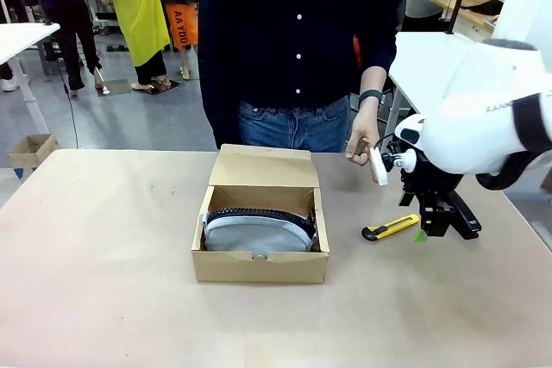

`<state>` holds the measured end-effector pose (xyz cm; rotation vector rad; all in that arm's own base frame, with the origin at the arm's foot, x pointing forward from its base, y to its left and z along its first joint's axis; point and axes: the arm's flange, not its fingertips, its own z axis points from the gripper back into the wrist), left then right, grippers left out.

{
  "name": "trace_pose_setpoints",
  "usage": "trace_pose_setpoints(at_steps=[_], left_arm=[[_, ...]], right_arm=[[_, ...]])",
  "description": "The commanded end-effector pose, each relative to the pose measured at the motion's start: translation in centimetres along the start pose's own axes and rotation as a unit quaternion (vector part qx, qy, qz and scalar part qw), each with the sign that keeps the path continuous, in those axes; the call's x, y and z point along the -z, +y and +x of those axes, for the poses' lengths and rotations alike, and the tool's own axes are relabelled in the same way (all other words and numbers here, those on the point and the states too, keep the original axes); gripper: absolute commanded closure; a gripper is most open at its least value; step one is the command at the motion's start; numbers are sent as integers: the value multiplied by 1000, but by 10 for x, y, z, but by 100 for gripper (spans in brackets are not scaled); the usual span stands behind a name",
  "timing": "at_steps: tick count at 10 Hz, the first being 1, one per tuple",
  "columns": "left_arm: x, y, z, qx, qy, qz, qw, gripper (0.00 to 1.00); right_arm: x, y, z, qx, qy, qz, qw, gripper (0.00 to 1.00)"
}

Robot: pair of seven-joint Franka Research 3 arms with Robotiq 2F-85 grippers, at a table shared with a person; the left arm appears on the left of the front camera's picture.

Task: Pack the items into the box.
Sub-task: Pick up the item specified by the human and place it in the Mailer Box.

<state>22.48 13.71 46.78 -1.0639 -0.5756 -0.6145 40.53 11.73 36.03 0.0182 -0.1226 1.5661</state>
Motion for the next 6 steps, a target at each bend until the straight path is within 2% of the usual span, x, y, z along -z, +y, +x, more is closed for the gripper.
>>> trace_pose_setpoints(at_steps=[1, 6], left_arm=[[-1, -2, 1, 10, -8, -7, 1000, 0], [-1, -2, 1, 10, -8, -7, 1000, 0]], right_arm=[[18, -23, -1, -35, 1, -14, 999, 0], [57, -58, -15, -35, 20, -10, 999, 0]])
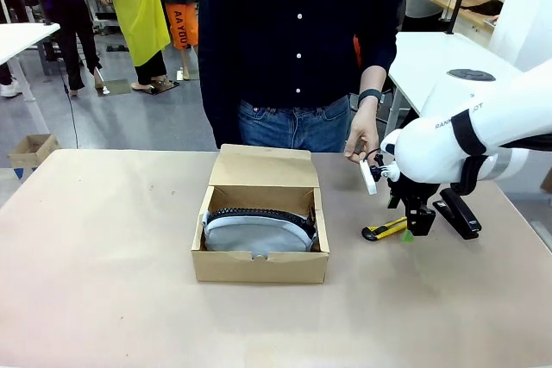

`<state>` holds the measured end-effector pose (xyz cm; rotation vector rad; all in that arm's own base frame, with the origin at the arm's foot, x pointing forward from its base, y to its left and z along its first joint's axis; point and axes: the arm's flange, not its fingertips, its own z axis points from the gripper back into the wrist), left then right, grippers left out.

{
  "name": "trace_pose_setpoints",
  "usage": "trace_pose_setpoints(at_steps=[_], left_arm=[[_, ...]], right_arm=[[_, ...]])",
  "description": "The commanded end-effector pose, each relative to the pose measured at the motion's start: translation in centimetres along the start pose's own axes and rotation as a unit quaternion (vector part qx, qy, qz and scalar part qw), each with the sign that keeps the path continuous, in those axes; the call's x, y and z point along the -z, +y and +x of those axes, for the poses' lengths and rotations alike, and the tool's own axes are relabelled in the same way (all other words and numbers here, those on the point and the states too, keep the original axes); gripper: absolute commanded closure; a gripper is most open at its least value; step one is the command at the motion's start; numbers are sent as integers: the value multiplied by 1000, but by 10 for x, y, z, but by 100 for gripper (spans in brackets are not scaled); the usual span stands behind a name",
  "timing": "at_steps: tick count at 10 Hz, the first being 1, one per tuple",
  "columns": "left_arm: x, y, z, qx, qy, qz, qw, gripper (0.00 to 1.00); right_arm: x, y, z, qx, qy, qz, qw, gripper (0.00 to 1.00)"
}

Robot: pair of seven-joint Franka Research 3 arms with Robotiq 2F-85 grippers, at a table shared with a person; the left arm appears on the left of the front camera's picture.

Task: Pack the items into the box.
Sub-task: Pick up the item specified by the human and place it in the Mailer Box.

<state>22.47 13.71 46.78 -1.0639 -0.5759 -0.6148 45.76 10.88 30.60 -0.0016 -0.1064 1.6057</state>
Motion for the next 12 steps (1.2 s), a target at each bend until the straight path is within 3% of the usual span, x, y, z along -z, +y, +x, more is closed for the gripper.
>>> trace_pose_setpoints(at_steps=[1, 6, 7, 8, 9, 10, 11, 12], left_arm=[[-1, -2, 1, 10, -8, -7, 1000, 0], [-1, -2, 1, 10, -8, -7, 1000, 0], [-1, -2, 1, 10, -8, -7, 1000, 0], [-1, -2, 1, 10, -8, -7, 1000, 0], [-1, -2, 1, 10, -8, -7, 1000, 0], [-1, -2, 1, 10, -8, -7, 1000, 0], [-1, -2, 1, 10, -8, -7, 1000, 0], [-1, -2, 1, 10, -8, -7, 1000, 0]], right_arm=[[1, -10, -4, -14, 7, -11, 1000, 0], [5, -14, -4, -13, 18, 4, 1000, 0], [5, -15, -4, -18, 13, 10, 1000, 55], [6, -15, -4, -19, 12, 15, 1000, 56], [6, -15, -2, -21, 15, 20, 999, 100], [7, -15, -2, -24, 12, 25, 999, 61], [6, -16, -1, -26, 9, 28, 999, 100], [6, -17, 0, -26, 13, 29, 999, 100]])
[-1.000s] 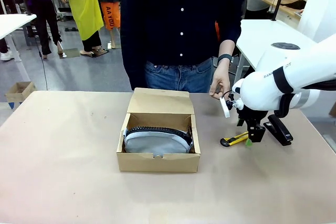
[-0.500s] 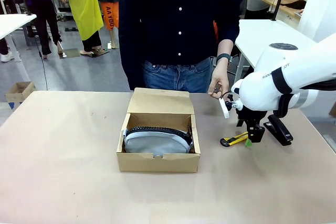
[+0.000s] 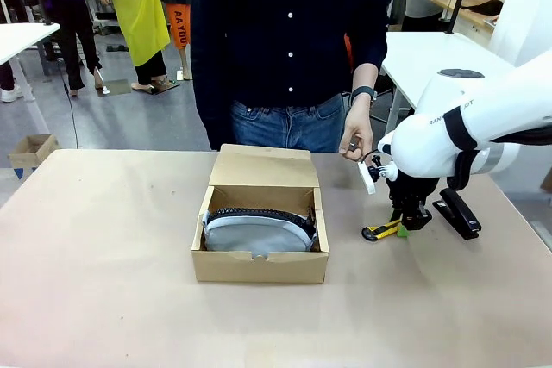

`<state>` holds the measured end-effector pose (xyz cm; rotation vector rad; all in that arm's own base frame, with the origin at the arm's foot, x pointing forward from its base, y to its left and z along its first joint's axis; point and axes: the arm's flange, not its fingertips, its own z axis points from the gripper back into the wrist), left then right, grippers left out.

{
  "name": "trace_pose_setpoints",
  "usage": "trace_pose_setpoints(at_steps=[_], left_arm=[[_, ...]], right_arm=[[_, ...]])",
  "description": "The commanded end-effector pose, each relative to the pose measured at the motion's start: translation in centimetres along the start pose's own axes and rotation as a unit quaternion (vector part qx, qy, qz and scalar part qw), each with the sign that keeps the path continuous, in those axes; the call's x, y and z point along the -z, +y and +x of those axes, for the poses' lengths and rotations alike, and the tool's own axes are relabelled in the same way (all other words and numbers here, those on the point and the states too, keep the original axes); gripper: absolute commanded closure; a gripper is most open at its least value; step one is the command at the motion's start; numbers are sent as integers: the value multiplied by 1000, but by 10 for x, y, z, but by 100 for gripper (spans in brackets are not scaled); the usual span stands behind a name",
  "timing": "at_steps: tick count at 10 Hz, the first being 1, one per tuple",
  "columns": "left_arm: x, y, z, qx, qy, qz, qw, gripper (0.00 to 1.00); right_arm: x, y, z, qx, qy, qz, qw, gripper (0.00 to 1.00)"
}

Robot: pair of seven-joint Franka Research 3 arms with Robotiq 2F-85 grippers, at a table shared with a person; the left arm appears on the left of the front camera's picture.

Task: Pack the items into the box.
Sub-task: Pick up the item specified by the human and place it in the Mailer Box.

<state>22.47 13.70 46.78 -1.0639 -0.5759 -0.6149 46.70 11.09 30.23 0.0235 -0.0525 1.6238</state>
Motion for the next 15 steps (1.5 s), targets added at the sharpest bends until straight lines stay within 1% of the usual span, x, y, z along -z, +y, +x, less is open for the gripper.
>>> trace_pose_setpoints(at_steps=[1, 7, 8, 9, 10, 11, 12, 13, 14, 15], left_arm=[[-1, -2, 1, 10, -8, -7, 1000, 0], [-1, -2, 1, 10, -8, -7, 1000, 0], [-1, -2, 1, 10, -8, -7, 1000, 0], [-1, -2, 1, 10, -8, -7, 1000, 0], [-1, -2, 1, 10, -8, -7, 1000, 0], [-1, -2, 1, 10, -8, -7, 1000, 0], [-1, -2, 1, 10, -8, -7, 1000, 0], [-1, -2, 1, 10, -8, -7, 1000, 0], [-1, -2, 1, 10, -8, -7, 1000, 0], [-1, -2, 1, 10, -8, -7, 1000, 0]], right_arm=[[1, -9, -1, -19, 7, 4, 1000, 100], [-2, -7, 1, -22, 8, 9, 1000, 100], [-7, -3, 3, -31, 0, 4, 999, 100], [-21, 5, 5, -23, -15, 2, 1000, 100], [-45, 17, 8, 27, -15, 21, 999, 100], [-78, 36, 14, 76, -20, 39, 996, 100], [-102, 52, 21, 120, 7, 26, 992, 100], [-118, 65, 25, 140, -6, 27, 990, 100], [-123, 73, 25, 152, -25, 17, 988, 100], [-119, 75, 18, 189, -56, 12, 980, 100]])
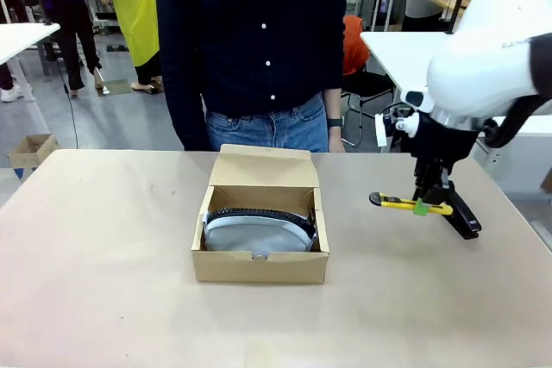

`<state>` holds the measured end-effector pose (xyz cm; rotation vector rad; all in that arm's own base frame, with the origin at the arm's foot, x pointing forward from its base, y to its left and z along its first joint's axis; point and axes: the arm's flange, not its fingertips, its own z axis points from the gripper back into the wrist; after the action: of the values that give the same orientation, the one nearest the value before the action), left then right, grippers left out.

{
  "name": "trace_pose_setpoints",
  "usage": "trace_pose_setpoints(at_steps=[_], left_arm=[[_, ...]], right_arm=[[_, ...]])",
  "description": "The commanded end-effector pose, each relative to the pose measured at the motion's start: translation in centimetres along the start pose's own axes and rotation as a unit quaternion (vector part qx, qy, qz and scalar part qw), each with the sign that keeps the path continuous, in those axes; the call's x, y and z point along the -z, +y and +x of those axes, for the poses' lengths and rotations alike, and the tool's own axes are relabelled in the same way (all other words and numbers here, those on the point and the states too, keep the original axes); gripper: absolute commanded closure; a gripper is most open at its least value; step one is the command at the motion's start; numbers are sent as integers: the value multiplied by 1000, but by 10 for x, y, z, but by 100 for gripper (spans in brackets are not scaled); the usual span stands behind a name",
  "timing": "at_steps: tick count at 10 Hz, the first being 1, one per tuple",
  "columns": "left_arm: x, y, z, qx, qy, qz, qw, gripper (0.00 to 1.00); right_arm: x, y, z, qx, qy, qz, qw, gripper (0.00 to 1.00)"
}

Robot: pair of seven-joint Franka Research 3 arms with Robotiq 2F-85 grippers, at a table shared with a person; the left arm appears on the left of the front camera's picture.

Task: Pack the items into the box.
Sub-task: Pick up the item specified by the human and place it in the Mailer Box.

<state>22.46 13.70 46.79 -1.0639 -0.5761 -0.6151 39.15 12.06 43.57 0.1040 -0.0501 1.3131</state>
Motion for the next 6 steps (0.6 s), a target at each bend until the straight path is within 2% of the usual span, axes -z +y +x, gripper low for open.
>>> trace_pose_setpoints(at_steps=[1, 2, 4, 5, 6], left_arm=[[-1, -1, 1, 10, -8, -7, 1000, 0], [-1, -1, 1, 10, -8, -7, 1000, 0], [-1, -1, 1, 10, -8, -7, 1000, 0], [-1, -1, 1, 10, -8, -7, 1000, 0], [-1, -1, 1, 10, -8, -7, 1000, 0]], right_arm=[[20, -2, -17, 69, -62, -13, 996, 100], [0, 0, 0, 0, 0, 0, 1000, 100], [0, 0, 0, 0, 0, 0, 1000, 100], [5, 2, -7, 22, -17, 1, 1000, 73], [13, 0, 0, 27, 4, 0, 1000, 73]])
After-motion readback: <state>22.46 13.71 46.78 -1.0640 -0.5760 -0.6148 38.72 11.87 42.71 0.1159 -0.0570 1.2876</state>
